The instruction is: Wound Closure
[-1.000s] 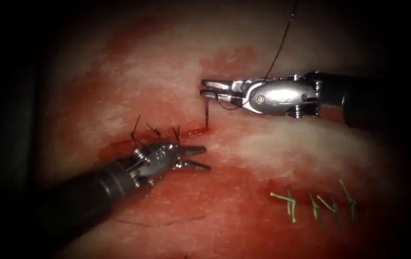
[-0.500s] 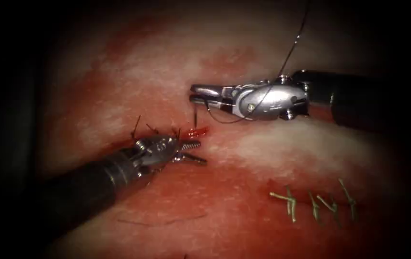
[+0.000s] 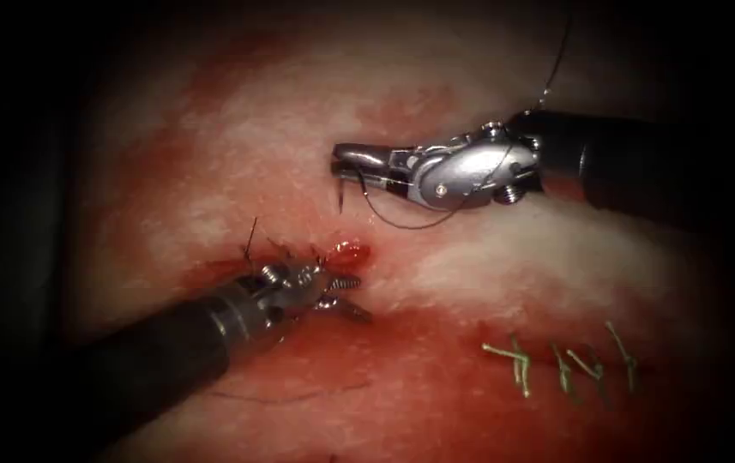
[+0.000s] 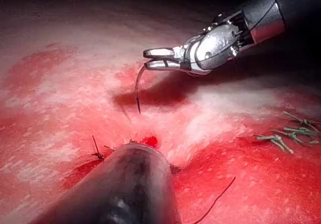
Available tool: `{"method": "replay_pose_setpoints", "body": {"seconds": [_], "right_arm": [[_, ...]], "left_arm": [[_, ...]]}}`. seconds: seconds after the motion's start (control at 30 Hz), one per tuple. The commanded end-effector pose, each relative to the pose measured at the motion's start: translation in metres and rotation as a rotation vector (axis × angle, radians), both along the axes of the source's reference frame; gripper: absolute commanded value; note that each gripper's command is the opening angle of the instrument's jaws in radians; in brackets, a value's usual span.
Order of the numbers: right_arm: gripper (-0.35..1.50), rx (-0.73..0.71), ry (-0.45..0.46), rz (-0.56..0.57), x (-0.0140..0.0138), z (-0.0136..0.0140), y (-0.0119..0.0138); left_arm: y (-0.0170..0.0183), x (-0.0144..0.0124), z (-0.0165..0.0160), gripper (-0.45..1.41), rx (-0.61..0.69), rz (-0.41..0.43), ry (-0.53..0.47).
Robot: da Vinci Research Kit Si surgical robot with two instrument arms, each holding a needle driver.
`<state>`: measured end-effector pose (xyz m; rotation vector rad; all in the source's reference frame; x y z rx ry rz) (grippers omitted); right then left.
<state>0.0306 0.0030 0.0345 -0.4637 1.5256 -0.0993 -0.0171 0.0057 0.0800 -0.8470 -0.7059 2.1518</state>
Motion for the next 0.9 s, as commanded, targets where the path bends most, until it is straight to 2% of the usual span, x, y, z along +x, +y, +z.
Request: {"method": "replay_pose_setpoints", "body": {"seconds": [0.03,0.23,0.47,0.9], "right_arm": [[-0.35,-0.024,-0.001,-0.002,0.0010,0.0007,0.0000],[-0.35,-0.104,-0.009,-0.009,0.0010,0.0020,-0.0003],[-0.35,-0.126,-0.007,-0.006,0.0009,0.0036,-0.0011],[-0.35,-0.108,0.003,0.005,0.0009,0.0035,-0.0021]], "left_arm": [[0.0003,-0.0004,0.0002,0.31,0.000,0.000,-0.001],[0.0004,-0.0003,-0.0003,0.36,0.004,0.000,-0.002],[0.0006,-0.0003,-0.0010,0.41,0.010,0.000,-0.003],[0.0008,-0.0002,-0.0013,0.44,0.013,0.000,-0.005]]}}
